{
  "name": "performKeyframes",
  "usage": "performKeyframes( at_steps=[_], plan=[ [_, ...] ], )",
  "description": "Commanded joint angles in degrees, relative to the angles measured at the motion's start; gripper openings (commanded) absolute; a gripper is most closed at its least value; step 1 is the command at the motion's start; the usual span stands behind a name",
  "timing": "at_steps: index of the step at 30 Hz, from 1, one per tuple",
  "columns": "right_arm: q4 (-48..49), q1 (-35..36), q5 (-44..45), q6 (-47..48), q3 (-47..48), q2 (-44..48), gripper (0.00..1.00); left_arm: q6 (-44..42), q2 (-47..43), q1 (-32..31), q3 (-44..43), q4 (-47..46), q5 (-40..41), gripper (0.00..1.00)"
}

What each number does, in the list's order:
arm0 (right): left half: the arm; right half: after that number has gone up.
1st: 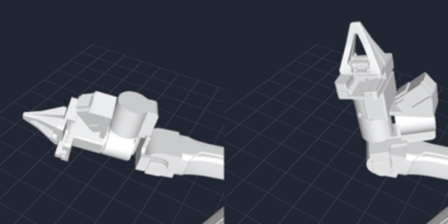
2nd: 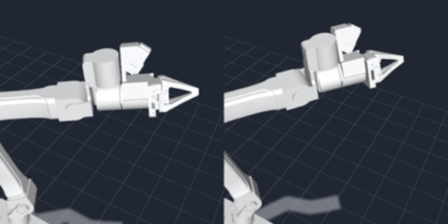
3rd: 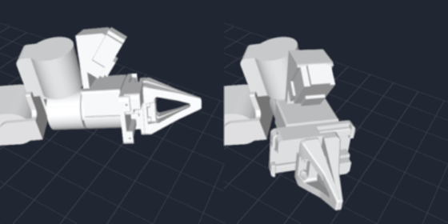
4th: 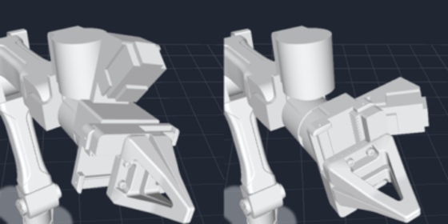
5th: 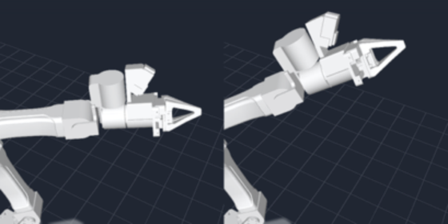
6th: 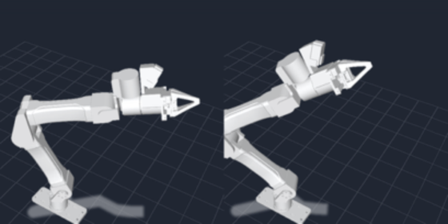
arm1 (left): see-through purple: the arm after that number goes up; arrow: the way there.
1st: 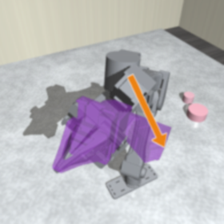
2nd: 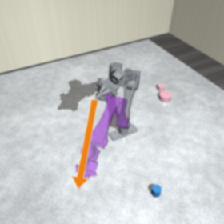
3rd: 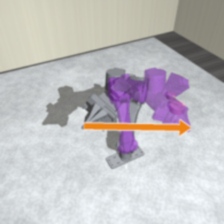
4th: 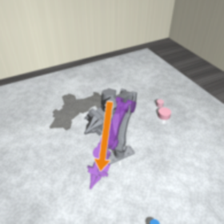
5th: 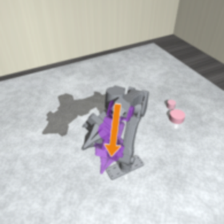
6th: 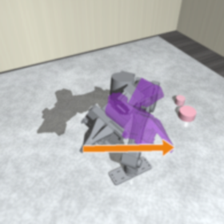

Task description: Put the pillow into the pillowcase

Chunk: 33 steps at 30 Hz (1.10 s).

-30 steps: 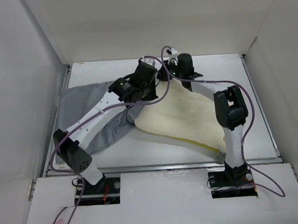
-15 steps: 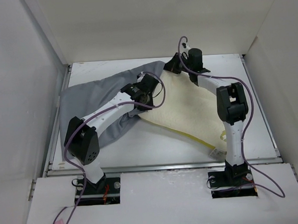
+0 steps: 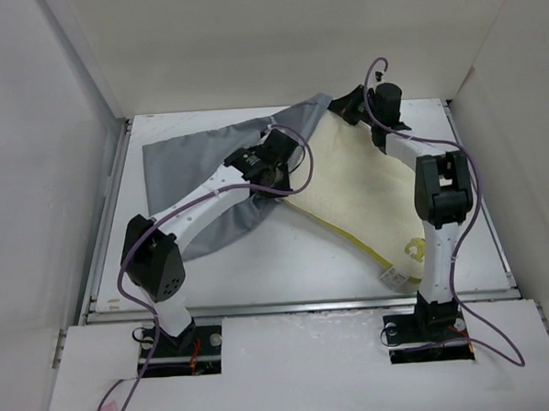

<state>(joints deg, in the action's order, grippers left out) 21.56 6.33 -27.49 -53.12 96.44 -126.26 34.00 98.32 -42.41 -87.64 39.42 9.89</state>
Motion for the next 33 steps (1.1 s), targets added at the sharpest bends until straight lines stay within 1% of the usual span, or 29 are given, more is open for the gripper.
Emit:
performKeyframes(
  at_steps=[1,2,3,5,6,7,8,9,10,11,12,13,15,16,17,18,19,20,21,22,24,25,26,27,28,29,31,32,33],
  plan=[
    [9.8,0.5,12.8,-3.2,-3.0,8.0,0.00,-4.8,0.2,-2.8,-8.4,0.2,-11.7,0.00],
    [10.4,1.0,14.6,-3.2,-3.9,8.0,0.00,-6.2,2.3,-2.9,-10.4,-2.2,-14.8,0.00],
    [11.6,2.1,17.3,-3.2,-6.2,8.7,0.00,-9.1,4.0,-3.5,-16.9,-3.8,-16.6,0.00],
    [15.3,3.2,19.5,-3.7,-7.7,9.3,0.00,-11.4,8.1,-3.5,-26.1,-1.6,-16.6,0.00],
    [16.1,4.6,22.4,-3.7,-8.3,9.3,0.00,-12.7,12.0,-3.5,-30.6,-0.1,-16.6,0.00],
    [17.8,5.3,23.2,-3.7,-8.3,9.3,0.00,-14.2,13.8,-3.5,-38.8,-0.1,-17.4,0.00],
    [19.0,5.9,23.2,-3.7,-8.3,8.5,0.00,-15.3,15.6,-3.5,-42.6,-0.1,-21.5,0.00],
    [19.8,5.9,21.3,-3.7,-7.7,8.0,0.00,-15.3,18.5,-2.9,-45.5,-0.1,-22.7,0.00],
    [20.4,6.6,17.3,-3.7,-7.7,7.4,0.00,-15.8,19.6,-2.9,-48.9,-1.2,-23.2,0.00],
    [22.8,7.5,15.3,-3.2,-7.7,6.9,0.00,-15.8,20.4,-1.8,-49.8,-2.5,-23.2,0.00],
    [22.8,7.5,13.4,-3.2,-7.7,6.3,0.00,-15.8,22.0,-0.8,-50.4,-3.9,-23.9,0.00],
    [23.3,8.2,9.2,-2.7,-8.2,6.3,0.00,-14.7,22.6,1.7,-51.0,-5.6,-24.0,0.00],
    [26.9,8.8,6.0,-1.6,-11.9,6.3,0.00,-12.7,23.2,4.1,-51.5,-5.6,-25.6,0.00],
    [28.7,9.5,4.7,-0.8,-13.5,6.3,0.02,-12.6,23.2,5.6,-50.1,-5.6,-26.4,0.01],
    [29.9,10.0,3.6,0.0,-16.3,6.9,0.05,-12.6,22.4,5.6,-46.1,-5.6,-26.4,0.09],
    [29.4,10.0,3.6,0.7,-17.0,7.4,0.08,-12.6,21.3,5.6,-43.3,-5.6,-26.4,0.40],
    [28.3,10.0,2.8,3.0,-17.0,7.4,0.17,-13.3,18.9,5.6,-40.4,-6.2,-25.6,0.51],
    [26.8,10.0,2.8,3.9,-17.0,7.4,0.24,-13.3,17.9,5.6,-37.6,-6.2,-25.1,0.58],
    [22.9,10.0,2.8,4.9,-17.0,7.4,0.35,-14.0,16.9,5.6,-32.8,-6.2,-24.1,0.63],
    [20.7,10.0,2.2,8.1,-16.4,8.0,0.45,-14.0,16.1,5.6,-31.2,-5.5,-19.6,0.66],
    [15.1,9.5,3.6,11.7,-16.4,9.3,0.63,-13.5,14.8,6.2,-28.3,-3.1,-14.7,0.69],
    [10.2,9.5,4.1,14.0,-16.4,11.2,0.65,-13.5,14.1,6.2,-28.3,-2.5,-10.3,0.69],
    [7.6,9.0,5.2,17.6,-16.4,12.5,0.70,-12.9,14.1,6.9,-27.8,-2.0,-8.2,0.70],
    [6.5,9.0,6.2,19.3,-17.1,13.8,0.78,-12.9,14.1,7.9,-27.8,-1.5,-6.2,0.92],
    [4.5,8.4,6.8,20.9,-18.6,15.1,0.91,-12.1,14.1,8.5,-28.6,-0.6,-4.2,0.93],
    [2.2,8.4,7.8,24.0,-18.6,17.5,1.00,-11.4,14.1,9.1,-29.4,0.0,-1.3,0.93],
    [-1.3,7.7,8.5,27.6,-17.9,18.8,1.00,-11.4,16.3,10.8,-31.8,0.6,0.2,0.93],
    [-6.1,7.0,9.2,29.1,-17.3,19.4,1.00,-11.4,17.1,11.3,-32.9,0.6,1.4,0.93],
    [-7.1,6.5,8.0,33.1,-17.3,19.4,1.00,-11.4,19.4,11.9,-34.3,0.6,1.4,0.94]
  ],
)
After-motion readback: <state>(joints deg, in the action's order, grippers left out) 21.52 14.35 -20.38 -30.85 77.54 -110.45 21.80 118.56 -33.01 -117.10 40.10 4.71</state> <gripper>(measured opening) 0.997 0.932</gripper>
